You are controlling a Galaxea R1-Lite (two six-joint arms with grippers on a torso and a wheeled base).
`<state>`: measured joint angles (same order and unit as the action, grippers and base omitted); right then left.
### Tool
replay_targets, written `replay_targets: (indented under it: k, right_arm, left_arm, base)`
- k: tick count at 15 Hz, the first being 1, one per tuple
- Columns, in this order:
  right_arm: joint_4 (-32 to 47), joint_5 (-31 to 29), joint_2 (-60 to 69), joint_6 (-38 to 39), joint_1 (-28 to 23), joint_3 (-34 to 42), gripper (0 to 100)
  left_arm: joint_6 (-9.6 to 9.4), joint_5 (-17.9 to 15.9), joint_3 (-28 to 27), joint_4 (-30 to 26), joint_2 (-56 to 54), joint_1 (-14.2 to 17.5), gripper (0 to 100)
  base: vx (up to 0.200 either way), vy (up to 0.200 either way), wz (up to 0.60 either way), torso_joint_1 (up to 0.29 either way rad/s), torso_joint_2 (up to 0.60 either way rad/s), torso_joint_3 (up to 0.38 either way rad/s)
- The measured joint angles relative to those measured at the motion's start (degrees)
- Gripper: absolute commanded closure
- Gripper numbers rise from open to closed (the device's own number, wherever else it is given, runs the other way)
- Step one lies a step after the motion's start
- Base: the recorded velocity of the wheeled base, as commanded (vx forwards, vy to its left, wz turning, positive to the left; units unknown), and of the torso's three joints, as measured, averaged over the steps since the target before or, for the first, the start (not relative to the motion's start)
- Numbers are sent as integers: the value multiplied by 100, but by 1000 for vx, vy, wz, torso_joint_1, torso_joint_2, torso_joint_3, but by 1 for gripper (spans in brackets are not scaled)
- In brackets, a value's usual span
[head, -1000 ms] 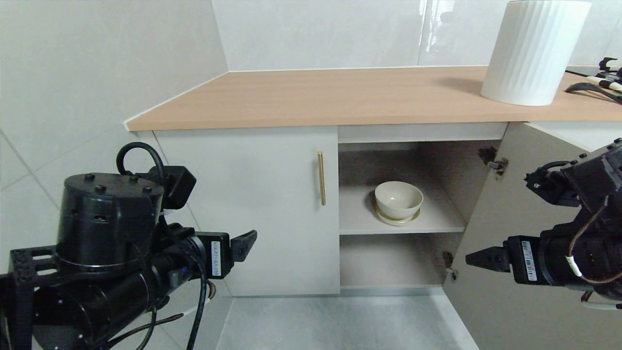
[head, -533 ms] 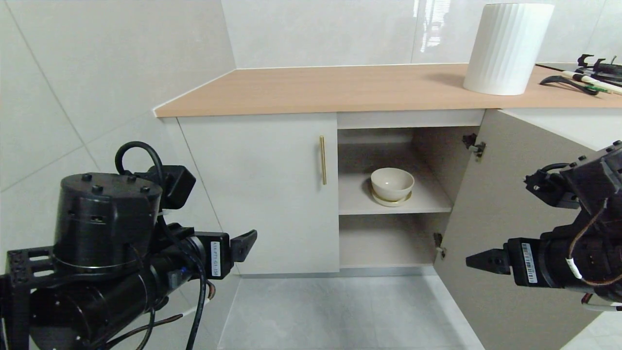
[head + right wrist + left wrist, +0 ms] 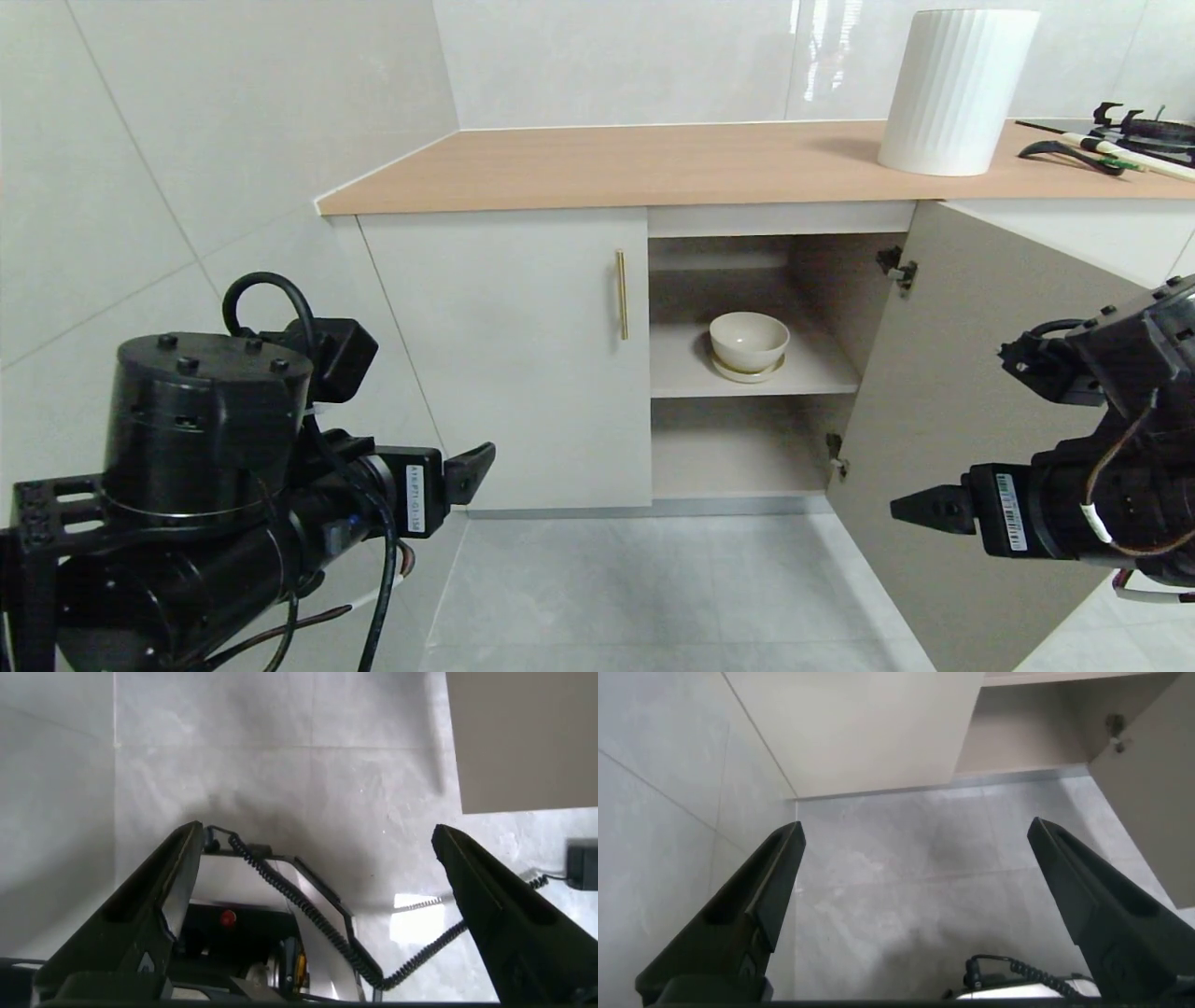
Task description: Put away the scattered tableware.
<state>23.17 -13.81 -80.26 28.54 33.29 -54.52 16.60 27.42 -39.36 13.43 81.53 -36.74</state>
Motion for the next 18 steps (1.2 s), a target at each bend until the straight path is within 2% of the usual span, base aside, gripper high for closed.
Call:
replay_targets:
  k: [2, 5, 11, 15, 18]
  right_arm:
    - [15, -61, -9, -11, 5, 41, 0]
    - [494, -135, 0, -16, 2, -39, 0]
    - [945, -178, -49, -33, -9, -149, 0]
    - [1207, -425, -68, -49, -85, -163, 0]
    - [2147, -433, -88, -49, -105, -391, 0]
  left_arm:
    - [0, 0, 1, -9, 6, -2, 0]
    - [-90, 9, 34, -11, 11, -13, 0]
    - [-93, 9, 45, 5, 9, -18, 0]
    - [-90, 6, 43, 0, 9, -18, 0]
    - [-87, 6, 43, -6, 9, -18, 0]
  base:
    - [0, -100, 0, 4, 4, 1]
    - [0, -200, 0, 4, 4, 4]
    - [0, -200, 0, 2, 1, 3]
    - [0, -200, 0, 5, 1, 1]
    - [0, -67, 0, 1, 1, 2]
